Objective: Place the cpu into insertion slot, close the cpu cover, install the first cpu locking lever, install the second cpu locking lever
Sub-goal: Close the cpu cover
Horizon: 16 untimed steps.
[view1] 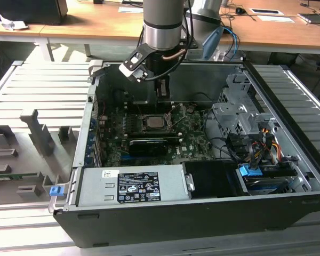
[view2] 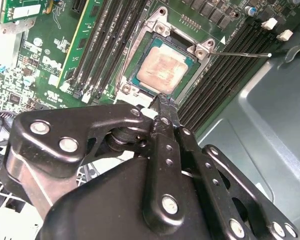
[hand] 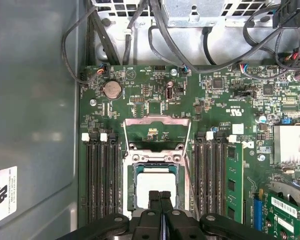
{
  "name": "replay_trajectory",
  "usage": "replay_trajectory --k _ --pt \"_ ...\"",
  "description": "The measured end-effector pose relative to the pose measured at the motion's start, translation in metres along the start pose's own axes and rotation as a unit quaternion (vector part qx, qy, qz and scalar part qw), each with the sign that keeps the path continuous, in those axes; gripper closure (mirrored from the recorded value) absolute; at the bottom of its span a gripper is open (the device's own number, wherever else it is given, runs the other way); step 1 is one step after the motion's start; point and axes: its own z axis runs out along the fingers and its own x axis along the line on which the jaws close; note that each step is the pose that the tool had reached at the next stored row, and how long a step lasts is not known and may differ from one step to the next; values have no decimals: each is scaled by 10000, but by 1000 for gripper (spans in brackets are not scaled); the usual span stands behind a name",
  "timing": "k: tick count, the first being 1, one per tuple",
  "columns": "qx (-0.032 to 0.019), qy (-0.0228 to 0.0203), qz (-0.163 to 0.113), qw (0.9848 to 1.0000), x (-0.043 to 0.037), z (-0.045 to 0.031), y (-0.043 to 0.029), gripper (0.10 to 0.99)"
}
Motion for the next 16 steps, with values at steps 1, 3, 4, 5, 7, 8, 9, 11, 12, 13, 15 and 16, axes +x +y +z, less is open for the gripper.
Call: replay_trajectory --k 1,3,4,5,7,8,9,11,12,13,15,16 --pt "0 -1 0 10000 0 -7 1 980" --pt "0 -2 0 10000 1 -17 1 980" --pt "0 -3 0 10000 1 -22 1 980" --pt "0 -4 0 10000 1 -28 2 980" --pt "0 -5 -1 10000 2 -37 2 980" --pt "0 -6 -1 10000 2 -41 2 980" --pt "0 -8 0 10000 2 -51 3 980" --pt "0 -10 -1 10000 3 -72 4 980" --pt "0 -12 -1 10000 4 -82 4 980" --pt "0 -13 -1 10000 4 -91 5 980" --pt "0 -14 -1 10000 5 -118 7 980" --pt "0 -15 -1 10000 5 -127 7 980"
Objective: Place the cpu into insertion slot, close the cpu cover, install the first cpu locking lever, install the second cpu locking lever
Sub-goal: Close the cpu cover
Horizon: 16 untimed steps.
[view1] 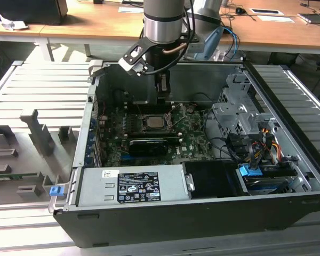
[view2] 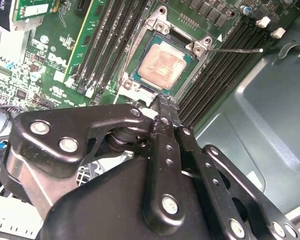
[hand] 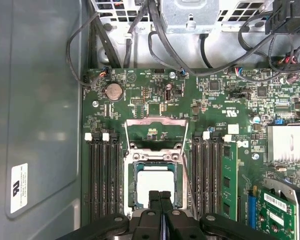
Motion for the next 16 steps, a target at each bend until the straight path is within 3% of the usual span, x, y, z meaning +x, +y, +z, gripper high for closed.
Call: replay_trajectory --k 11,16 --pt "0 -2 0 10000 3 -117 11 980" --pt "0 -2 0 10000 3 -130 12 980"
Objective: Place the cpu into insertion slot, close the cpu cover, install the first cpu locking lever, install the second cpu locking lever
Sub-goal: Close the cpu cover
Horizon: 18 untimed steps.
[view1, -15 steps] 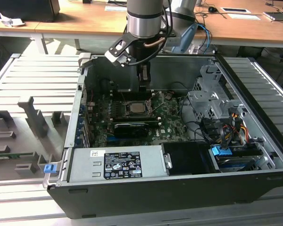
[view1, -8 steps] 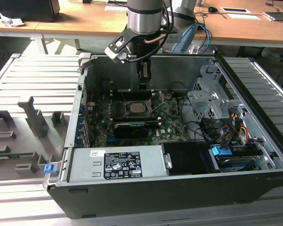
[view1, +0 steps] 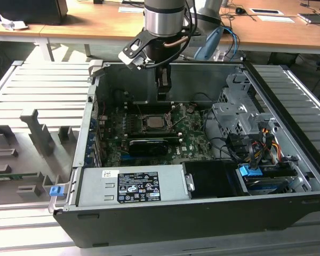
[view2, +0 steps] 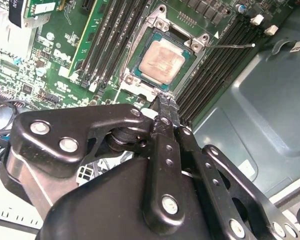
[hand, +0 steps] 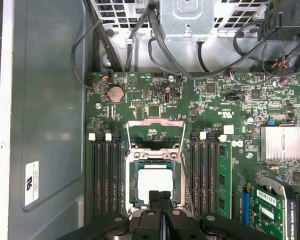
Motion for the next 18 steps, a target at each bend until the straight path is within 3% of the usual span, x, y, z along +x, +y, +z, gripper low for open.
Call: replay_trajectory --k 18 --pt "0 -5 -1 10000 2 -82 5 980"
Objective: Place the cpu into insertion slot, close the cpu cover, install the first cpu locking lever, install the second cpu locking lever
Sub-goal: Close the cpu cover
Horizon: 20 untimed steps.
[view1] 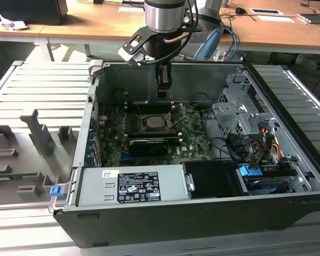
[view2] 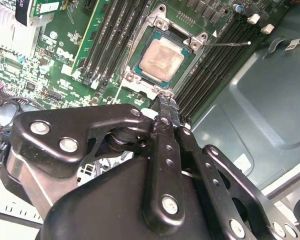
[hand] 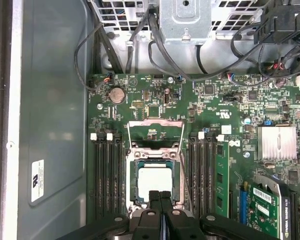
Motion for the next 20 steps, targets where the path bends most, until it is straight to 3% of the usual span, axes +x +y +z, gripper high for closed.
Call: replay_trajectory --k 10,20 --pt "0 -3 0 10000 2 -96 5 980" --pt "0 -2 0 10000 2 -70 93 980"
